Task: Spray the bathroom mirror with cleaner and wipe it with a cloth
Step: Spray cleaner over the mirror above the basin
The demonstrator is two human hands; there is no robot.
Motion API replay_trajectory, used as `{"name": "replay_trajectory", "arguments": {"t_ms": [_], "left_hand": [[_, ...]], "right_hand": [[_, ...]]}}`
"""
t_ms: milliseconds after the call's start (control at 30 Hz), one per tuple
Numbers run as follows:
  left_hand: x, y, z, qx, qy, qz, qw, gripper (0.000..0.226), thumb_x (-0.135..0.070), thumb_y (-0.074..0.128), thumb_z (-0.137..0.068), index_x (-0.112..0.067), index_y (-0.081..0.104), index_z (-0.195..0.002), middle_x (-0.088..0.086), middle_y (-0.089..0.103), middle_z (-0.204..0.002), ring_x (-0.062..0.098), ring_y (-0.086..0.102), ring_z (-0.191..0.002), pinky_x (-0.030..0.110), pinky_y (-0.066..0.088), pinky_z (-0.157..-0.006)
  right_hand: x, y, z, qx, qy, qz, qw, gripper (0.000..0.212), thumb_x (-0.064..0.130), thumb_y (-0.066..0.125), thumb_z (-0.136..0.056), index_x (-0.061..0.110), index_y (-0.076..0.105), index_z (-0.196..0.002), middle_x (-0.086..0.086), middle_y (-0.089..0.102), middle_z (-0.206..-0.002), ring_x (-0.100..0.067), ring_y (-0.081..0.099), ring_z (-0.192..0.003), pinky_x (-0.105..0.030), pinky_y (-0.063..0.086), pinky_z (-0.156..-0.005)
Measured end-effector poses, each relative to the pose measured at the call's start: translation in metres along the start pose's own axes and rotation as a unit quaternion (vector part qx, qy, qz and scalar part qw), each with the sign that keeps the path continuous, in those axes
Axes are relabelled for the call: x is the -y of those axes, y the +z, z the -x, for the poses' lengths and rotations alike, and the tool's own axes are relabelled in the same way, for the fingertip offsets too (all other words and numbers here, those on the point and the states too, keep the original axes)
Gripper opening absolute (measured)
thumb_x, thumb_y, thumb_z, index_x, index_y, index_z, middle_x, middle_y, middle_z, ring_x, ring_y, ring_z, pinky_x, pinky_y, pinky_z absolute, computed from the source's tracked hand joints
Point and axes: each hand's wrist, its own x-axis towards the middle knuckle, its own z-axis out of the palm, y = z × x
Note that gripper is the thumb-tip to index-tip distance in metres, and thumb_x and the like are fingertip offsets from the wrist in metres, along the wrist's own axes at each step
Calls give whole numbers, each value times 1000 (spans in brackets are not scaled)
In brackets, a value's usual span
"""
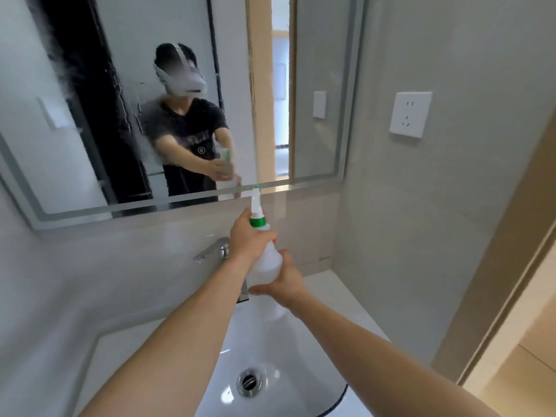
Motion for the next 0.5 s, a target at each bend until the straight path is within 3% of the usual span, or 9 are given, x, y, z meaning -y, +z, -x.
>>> {"name": "replay_trajectory", "arguments": {"t_ms": [200, 333, 500], "left_hand": [[-6, 29, 3, 32, 14, 7, 999, 39, -1, 77, -60, -22, 59, -87, -3, 63, -81, 13, 58, -71, 23, 42, -56], [-15, 46, 1, 61, 31, 26, 997, 47, 2, 77, -64, -18, 61, -103, -1, 64, -94, 17, 59, -81, 28, 49, -68], [-32, 62, -2, 66, 48, 34, 996, 44, 2, 78, -65, -12, 59, -102, 7, 63, -87, 20, 58, -79, 33, 53, -70]], "right_hand": [[-13, -20, 1, -29, 10, 1, 1000, 83, 27, 91, -59, 27, 36, -121, 8, 55, -102, -23, 58, -102, -40, 52, -80], [-16, -39, 0, -50, 11, 3, 999, 81, 26, 91, -59, 28, 35, -118, 2, 59, -111, -26, 59, -105, -46, 53, -87], [-12, -62, -5, -63, 1, 2, 998, 82, 24, 91, -61, 26, 36, -123, -1, 60, -117, -27, 59, -108, -50, 52, -92]]}}
